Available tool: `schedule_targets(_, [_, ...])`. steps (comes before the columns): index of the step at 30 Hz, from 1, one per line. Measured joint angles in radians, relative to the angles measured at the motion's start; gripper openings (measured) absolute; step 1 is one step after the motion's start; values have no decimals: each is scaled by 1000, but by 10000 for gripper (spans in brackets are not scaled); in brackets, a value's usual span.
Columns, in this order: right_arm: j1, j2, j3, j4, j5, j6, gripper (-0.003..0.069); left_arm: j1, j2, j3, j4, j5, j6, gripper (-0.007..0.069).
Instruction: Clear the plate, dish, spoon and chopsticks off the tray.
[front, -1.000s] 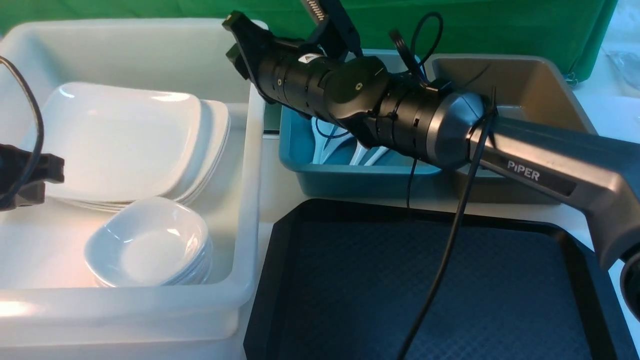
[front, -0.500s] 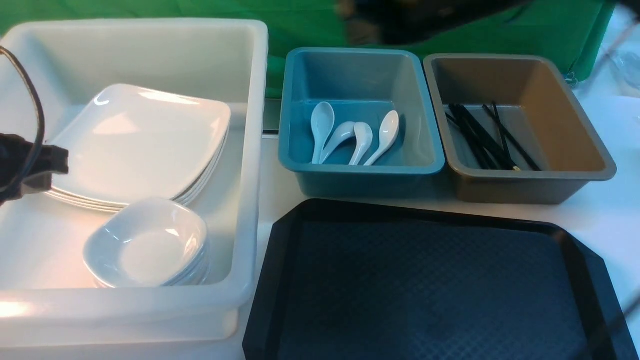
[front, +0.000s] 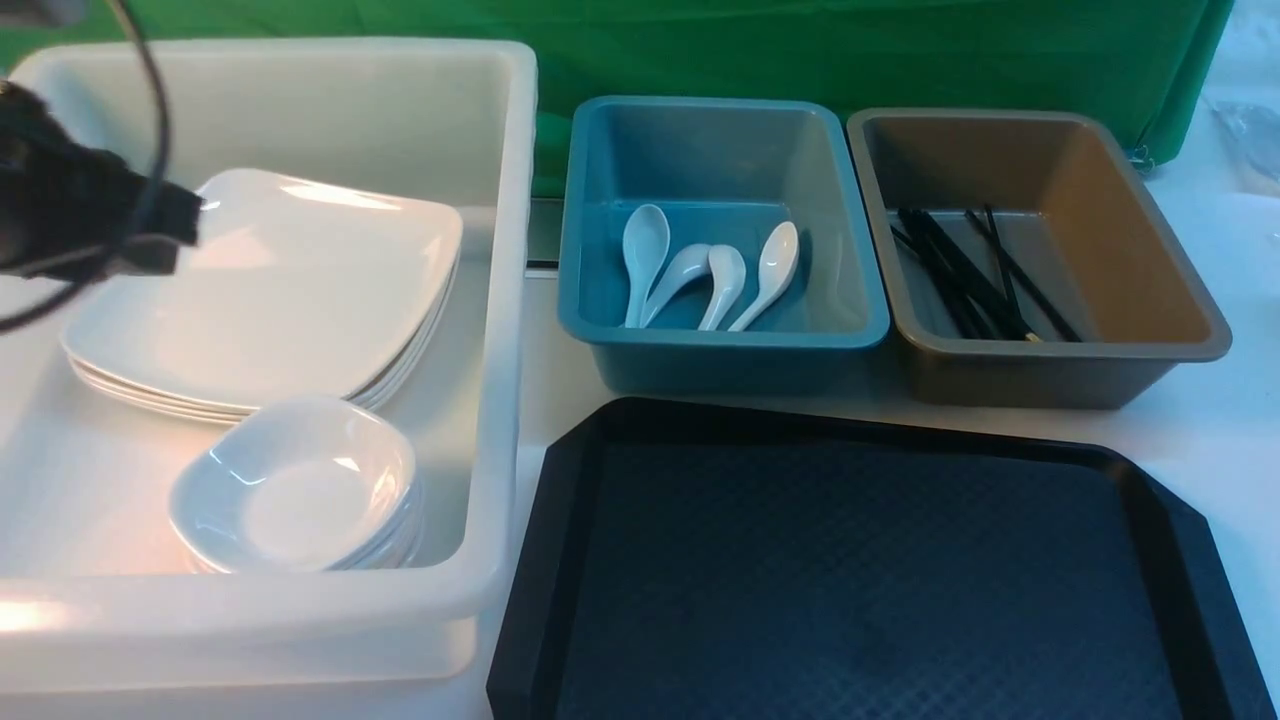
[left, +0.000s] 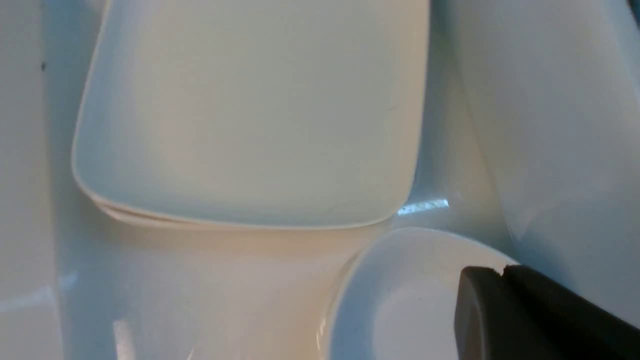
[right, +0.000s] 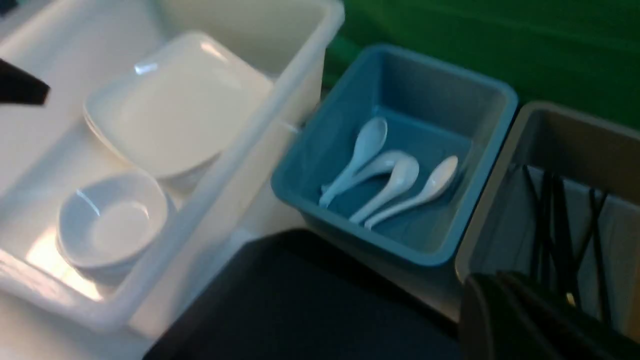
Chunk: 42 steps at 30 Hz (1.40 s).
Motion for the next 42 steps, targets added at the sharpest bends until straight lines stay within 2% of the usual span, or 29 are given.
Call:
schedule_targets(4, [0,-222,269,-5,-263,15,23,-154,-3,0,86,8,-22,13])
schedule_targets(5, [-1,-318,384,-9,-390,16,22,-225,-12,0,118,14,-23,13])
schedule_targets(7, [-2,-418,543,-12,-529,16,22,-295,-39,0,136,24,-32,13])
schedule_targets(12, [-2,-579,761,-15,-760,14,22,-343,-199,19,147,22,-118,13])
schedule_targets(15, [-2,-611,802,-15,-809,13,22,-343,-299,62,155,4,-152,13])
schedule_targets(20, [-2,-619,820,-15,-838,12,29,-343,-610,260,148,-102,-184,13])
schedule_targets(27, [-2,-619,821,-15,-838,12,53,-343,-895,509,148,-281,-361,13])
schedule_targets(42, [-2,-618,821,-15,-838,18,83,-343,-962,573,152,-303,-385,15])
